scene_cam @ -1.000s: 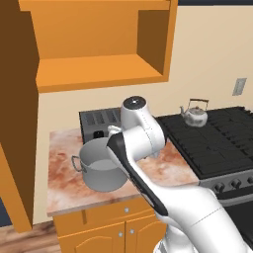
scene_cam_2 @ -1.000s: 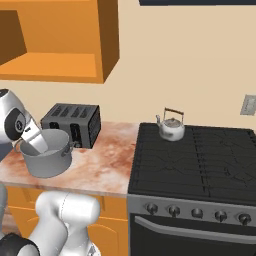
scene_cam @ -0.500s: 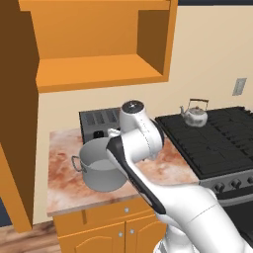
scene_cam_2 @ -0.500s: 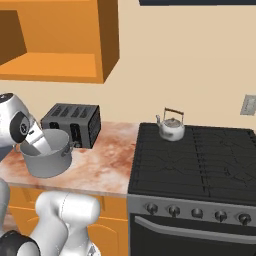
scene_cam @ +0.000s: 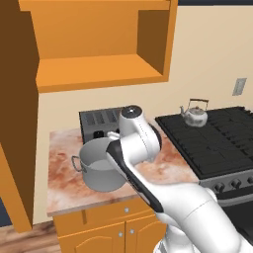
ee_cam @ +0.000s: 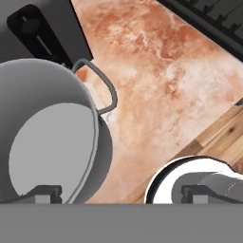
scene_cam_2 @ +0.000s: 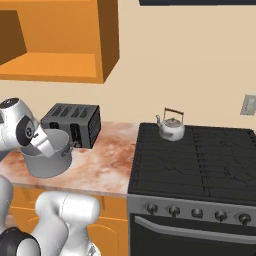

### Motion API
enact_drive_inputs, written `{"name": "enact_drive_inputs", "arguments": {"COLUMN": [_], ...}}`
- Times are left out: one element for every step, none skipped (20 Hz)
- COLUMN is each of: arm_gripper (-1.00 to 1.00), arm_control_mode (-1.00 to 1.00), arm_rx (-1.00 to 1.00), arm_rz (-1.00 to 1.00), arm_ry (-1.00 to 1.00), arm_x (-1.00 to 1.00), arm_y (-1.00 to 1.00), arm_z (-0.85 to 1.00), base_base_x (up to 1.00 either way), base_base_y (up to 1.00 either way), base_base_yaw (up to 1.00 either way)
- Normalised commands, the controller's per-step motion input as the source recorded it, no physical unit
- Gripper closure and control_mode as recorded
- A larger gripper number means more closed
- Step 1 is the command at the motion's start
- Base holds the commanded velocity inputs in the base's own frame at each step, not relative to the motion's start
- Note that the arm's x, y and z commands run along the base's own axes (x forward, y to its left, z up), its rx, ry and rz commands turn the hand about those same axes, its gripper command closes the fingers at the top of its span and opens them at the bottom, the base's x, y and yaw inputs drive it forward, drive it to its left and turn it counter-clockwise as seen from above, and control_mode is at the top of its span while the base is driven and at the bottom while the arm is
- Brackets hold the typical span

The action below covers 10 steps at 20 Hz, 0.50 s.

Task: Pick the kettle from the cabinet and place it on a stove burner. Then pick the pot from the counter and place it on another stove burner. Finally, turn both burners on.

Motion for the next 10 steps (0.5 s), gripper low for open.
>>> {"name": "enact_drive_inputs", "arguments": {"arm_gripper": [-1.00, -1.00, -1.00, -1.00, -1.00, -1.00, -1.00, -1.00, -1.00, -1.00], "arm_control_mode": [-1.00, -1.00, -1.00, -1.00, -1.00, -1.00, -1.00, -1.00, -1.00, -1.00], "arm_rx": [0.00, 0.00, 0.00, 0.00, 0.00, 0.00, 0.00, 0.00, 0.00, 0.00], "arm_rz": [0.00, 0.00, 0.00, 0.00, 0.00, 0.00, 0.00, 0.00, 0.00, 0.00], "arm_ry": [0.00, 0.00, 0.00, 0.00, 0.00, 0.00, 0.00, 0.00, 0.00, 0.00], "arm_x": [0.21, 0.26, 0.26, 0.24, 0.22, 0.21, 0.19, 0.18, 0.19, 0.19], "arm_y": [0.06, 0.10, 0.10, 0.10, 0.08, 0.07, 0.08, 0.08, 0.08, 0.10], "arm_z": [-0.21, -0.23, -0.23, -0.23, -0.23, -0.23, -0.21, -0.20, -0.19, -0.17], "base_base_x": [0.00, 0.00, 0.00, 0.00, 0.00, 0.00, 0.00, 0.00, 0.00, 0.00], "base_base_y": [0.00, 0.00, 0.00, 0.00, 0.00, 0.00, 0.00, 0.00, 0.00, 0.00], "base_base_yaw": [0.00, 0.00, 0.00, 0.00, 0.00, 0.00, 0.00, 0.00, 0.00, 0.00]}}
